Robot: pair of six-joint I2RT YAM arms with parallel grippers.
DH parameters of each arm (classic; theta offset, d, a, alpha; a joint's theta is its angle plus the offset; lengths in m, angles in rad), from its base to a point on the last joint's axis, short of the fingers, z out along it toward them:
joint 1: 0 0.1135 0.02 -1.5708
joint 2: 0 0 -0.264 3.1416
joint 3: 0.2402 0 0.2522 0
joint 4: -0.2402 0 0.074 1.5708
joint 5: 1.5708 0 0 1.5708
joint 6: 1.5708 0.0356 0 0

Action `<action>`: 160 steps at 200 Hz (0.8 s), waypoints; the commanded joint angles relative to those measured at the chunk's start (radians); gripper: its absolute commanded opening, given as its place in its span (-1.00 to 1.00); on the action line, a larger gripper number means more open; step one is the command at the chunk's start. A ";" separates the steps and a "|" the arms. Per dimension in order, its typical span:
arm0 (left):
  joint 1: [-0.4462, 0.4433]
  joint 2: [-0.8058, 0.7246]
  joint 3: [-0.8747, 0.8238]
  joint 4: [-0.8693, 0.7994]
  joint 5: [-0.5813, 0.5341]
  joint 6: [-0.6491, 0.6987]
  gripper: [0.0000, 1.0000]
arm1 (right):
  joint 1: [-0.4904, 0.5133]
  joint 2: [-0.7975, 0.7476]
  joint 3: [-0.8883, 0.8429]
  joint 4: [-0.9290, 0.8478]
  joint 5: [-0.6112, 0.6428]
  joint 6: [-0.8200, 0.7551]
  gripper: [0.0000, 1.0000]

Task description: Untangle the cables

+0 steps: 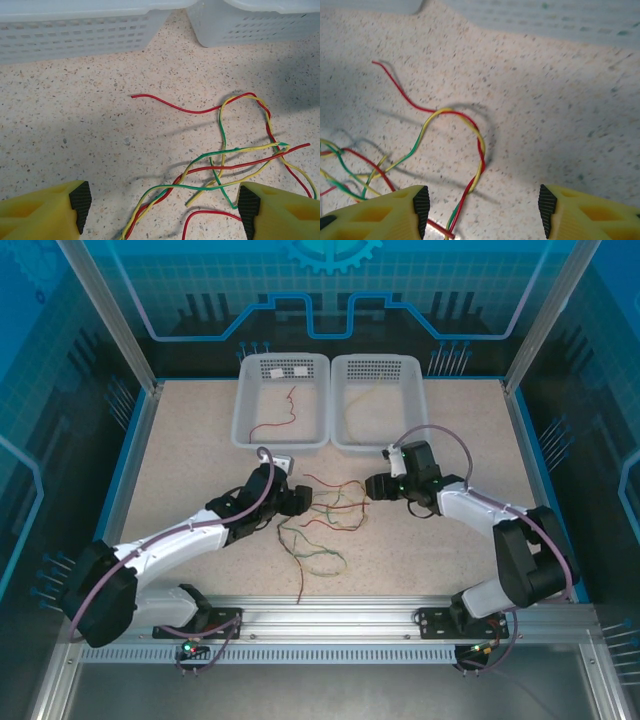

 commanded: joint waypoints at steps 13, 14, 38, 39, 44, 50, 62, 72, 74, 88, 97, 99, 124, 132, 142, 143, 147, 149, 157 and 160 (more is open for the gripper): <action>0.008 0.023 0.031 0.010 0.018 0.027 0.60 | -0.002 0.118 0.027 0.034 -0.062 0.019 0.17; 0.008 0.022 0.030 0.009 0.017 0.027 0.60 | -0.001 0.119 0.026 0.037 -0.062 0.019 0.17; 0.007 0.003 0.014 0.012 0.016 0.025 0.62 | 0.016 0.172 0.046 0.065 -0.011 0.038 0.14; 0.007 0.003 0.013 0.012 0.016 0.026 0.62 | 0.016 0.173 0.047 0.065 -0.011 0.039 0.14; 0.007 -0.001 0.010 0.011 0.014 0.025 0.62 | 0.021 0.183 0.052 0.071 -0.004 0.039 0.14; 0.007 -0.008 0.005 0.010 0.012 0.026 0.62 | 0.027 0.196 0.059 0.075 0.010 0.040 0.14; 0.007 -0.014 -0.002 0.013 0.009 0.024 0.63 | 0.043 0.222 0.082 0.069 0.039 0.035 0.13; 0.007 -0.018 -0.007 0.017 0.007 0.024 0.63 | 0.067 0.244 0.102 0.064 0.067 0.022 0.13; 0.007 -0.017 -0.007 0.017 0.007 0.024 0.64 | 0.070 0.248 0.107 0.062 0.075 0.021 0.13; 0.007 -0.016 -0.006 0.017 0.006 0.025 0.64 | 0.099 0.275 0.145 0.046 0.135 0.019 0.13; 0.006 -0.014 -0.006 0.016 0.006 0.023 0.64 | 0.114 0.288 0.162 0.038 0.171 0.025 0.12; 0.008 -0.014 -0.006 0.017 0.006 0.023 0.64 | 0.116 0.293 0.166 0.035 0.177 0.028 0.12; 0.008 -0.012 -0.002 0.018 0.009 0.025 0.65 | 0.135 0.331 0.210 0.000 0.251 0.059 0.04; 0.007 -0.012 -0.001 0.016 0.008 0.027 0.65 | 0.143 0.344 0.223 -0.013 0.274 0.063 -0.03; 0.007 -0.013 -0.002 0.014 0.006 0.029 0.66 | 0.155 0.356 0.234 -0.025 0.298 0.061 -0.13; 0.007 -0.014 -0.003 0.014 0.006 0.030 0.66 | 0.156 0.357 0.235 -0.028 0.300 0.060 -0.14; 0.008 -0.015 -0.003 0.014 0.004 0.032 0.66 | 0.161 0.363 0.238 -0.031 0.309 0.057 -0.18; 0.007 -0.015 -0.002 0.012 0.004 0.033 0.66 | 0.163 0.366 0.240 -0.034 0.313 0.055 -0.20; 0.007 -0.017 -0.004 0.010 -0.001 0.035 0.66 | 0.170 0.377 0.250 -0.052 0.333 0.053 -0.25; 0.007 -0.018 -0.005 0.008 -0.003 0.035 0.66 | 0.173 0.380 0.253 -0.059 0.339 0.053 -0.31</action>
